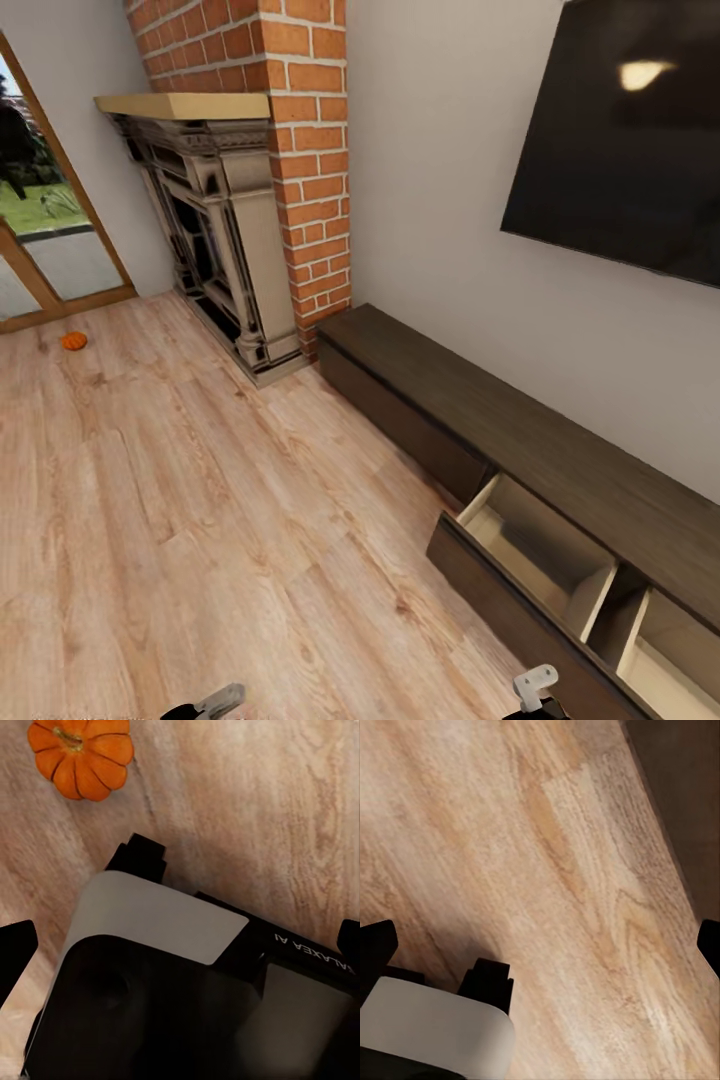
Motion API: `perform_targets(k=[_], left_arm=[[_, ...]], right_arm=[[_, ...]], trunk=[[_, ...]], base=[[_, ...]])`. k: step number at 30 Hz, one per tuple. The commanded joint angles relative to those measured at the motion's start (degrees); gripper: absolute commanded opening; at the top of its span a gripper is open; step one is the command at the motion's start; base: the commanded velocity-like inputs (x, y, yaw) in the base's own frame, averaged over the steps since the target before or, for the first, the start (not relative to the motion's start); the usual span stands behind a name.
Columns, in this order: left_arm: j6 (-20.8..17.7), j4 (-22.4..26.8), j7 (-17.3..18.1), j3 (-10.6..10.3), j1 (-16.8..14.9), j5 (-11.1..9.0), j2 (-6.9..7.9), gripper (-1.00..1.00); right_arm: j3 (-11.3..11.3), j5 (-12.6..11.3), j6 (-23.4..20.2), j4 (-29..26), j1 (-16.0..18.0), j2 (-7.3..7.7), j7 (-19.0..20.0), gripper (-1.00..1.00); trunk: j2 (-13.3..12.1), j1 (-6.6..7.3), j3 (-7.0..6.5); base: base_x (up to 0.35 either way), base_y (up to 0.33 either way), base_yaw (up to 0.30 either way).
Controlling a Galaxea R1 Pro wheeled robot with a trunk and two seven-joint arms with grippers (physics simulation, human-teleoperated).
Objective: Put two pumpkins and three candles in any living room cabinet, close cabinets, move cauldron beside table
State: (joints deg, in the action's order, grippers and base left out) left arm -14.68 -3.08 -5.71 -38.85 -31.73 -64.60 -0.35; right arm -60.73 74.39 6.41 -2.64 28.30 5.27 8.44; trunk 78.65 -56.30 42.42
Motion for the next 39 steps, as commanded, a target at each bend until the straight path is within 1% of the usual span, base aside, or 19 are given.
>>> perform_targets(k=[1, 5, 10, 22, 29, 31, 35, 39], left_arm=[[0.0, 0.0, 0.0, 0.0, 0.0, 0.0, 0.0, 1.0], [0.0, 0.0, 0.0, 0.0, 0.0, 0.0, 0.0, 1.0], [0.0, 0.0, 0.0, 0.0, 0.0, 0.0, 0.0, 1.0], [0.0, 0.0, -0.04, 0.0, 0.0, 0.0, 0.02, 1.0], [0.02, -0.01, -0.07, 0.08, 0.21, 0.0, 0.26, 1.0], [0.59, -0.01, -0.08, 0.08, 0.24, 0.0, 0.26, 1.0], [3.71, 0.0, -0.09, 0.07, 0.26, 0.0, 0.26, 1.0], [4.57, 0.0, -0.09, 0.04, 0.26, 0.0, 0.25, 1.0]], right_arm=[[0.0, -0.06, 0.0, 0.0, 0.0, 0.0, 0.0, 1.0], [0.0, -0.05, 0.01, 0.0, 0.0, 0.0, -0.02, 1.0], [0.0, -0.04, 0.01, 0.0, 0.0, 0.0, -0.06, 1.0], [0.0, 0.03, 0.01, 0.0, 0.0, 0.0, -0.04, 1.0], [0.0, 0.1, 0.14, 0.41, 0.0, 0.04, 0.6, 1.0], [0.0, -0.03, 0.62, 0.48, 0.0, 0.07, 0.66, 1.0], [0.0, -0.11, 2.57, 0.57, 0.0, -0.01, 0.68, 1.0], [-0.02, -0.16, 3.07, 1.32, 0.0, -0.08, 0.63, 1.0]], trunk=[[-0.42, 0.23, -0.19], [-2.02, 1.1, -0.83], [-4.03, 2.2, -1.45], [-8.84, 4.84, -3.02], [-11.65, 6.38, -4.2], [-12.45, 6.82, -4.56], [-14.05, 7.69, -5.27], [-15.66, 8.57, -5.99]], base=[[0.0, 0.0, 0.059], [0.0, 0.0, 0.103], [0.0, 0.0, 0.22], [0.0, 0.0, 0.249], [0.0, 0.0, 0.273], [0.0, 0.0, 0.136], [0.0, 0.0, 0.039], [0.0, 0.0, 0.007]])
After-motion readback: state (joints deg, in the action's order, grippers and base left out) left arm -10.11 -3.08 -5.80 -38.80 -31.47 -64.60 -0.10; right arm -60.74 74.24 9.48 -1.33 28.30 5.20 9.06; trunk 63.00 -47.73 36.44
